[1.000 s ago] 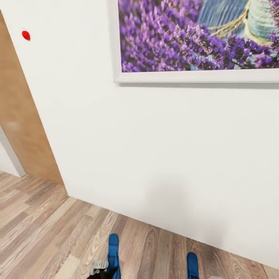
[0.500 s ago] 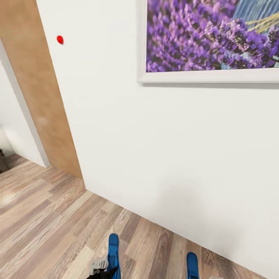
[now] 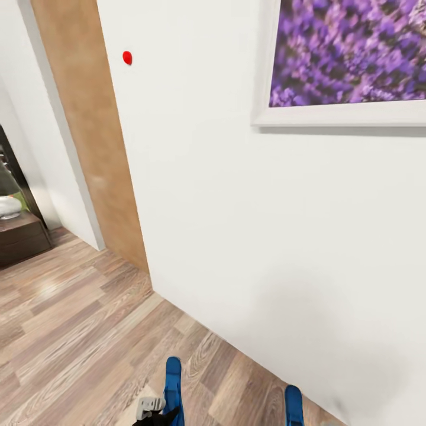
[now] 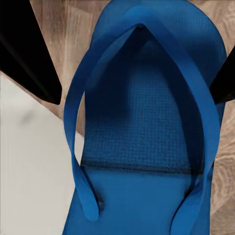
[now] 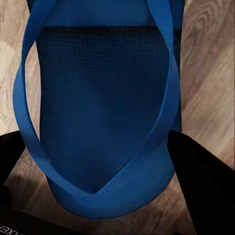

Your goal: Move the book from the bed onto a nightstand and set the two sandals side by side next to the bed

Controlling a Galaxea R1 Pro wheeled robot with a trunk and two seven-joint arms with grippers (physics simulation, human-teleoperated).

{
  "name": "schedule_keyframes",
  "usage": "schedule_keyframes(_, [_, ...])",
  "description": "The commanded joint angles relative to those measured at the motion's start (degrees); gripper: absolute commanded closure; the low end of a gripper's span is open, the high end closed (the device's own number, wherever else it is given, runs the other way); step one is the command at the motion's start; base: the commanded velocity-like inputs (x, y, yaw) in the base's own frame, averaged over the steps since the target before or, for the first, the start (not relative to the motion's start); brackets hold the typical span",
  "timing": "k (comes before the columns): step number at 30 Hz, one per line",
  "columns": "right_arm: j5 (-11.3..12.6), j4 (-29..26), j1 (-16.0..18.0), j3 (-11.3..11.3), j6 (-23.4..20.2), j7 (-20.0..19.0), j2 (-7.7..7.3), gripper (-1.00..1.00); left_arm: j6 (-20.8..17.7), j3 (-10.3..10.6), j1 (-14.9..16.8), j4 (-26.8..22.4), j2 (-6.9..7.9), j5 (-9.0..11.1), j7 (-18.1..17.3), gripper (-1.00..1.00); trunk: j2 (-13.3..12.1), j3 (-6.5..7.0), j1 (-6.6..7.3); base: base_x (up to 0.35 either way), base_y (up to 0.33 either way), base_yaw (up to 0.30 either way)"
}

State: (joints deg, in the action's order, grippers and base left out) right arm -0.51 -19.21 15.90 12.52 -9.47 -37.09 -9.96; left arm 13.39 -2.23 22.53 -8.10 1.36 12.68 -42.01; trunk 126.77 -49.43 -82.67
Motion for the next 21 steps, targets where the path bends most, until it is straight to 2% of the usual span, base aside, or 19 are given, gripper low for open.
schedule_keyframes(1, [-0.01,-0.11,0.01,0.49,-0.55,-0.35,0.03,1.00,0.16,-0.23,0.06,0.10,0.00,-0.03,-0.27,1.00,0.02,-0.06,0.00,0.052,0.000,0.290])
schedule_keyframes(21, [-0.02,-0.08,-0.03,0.49,-0.55,-0.35,0.03,1.00,0.17,-0.23,0.06,0.10,0.01,-0.03,-0.27,1.00,0.02,-0.06,0.00,0.005,0.000,0.290])
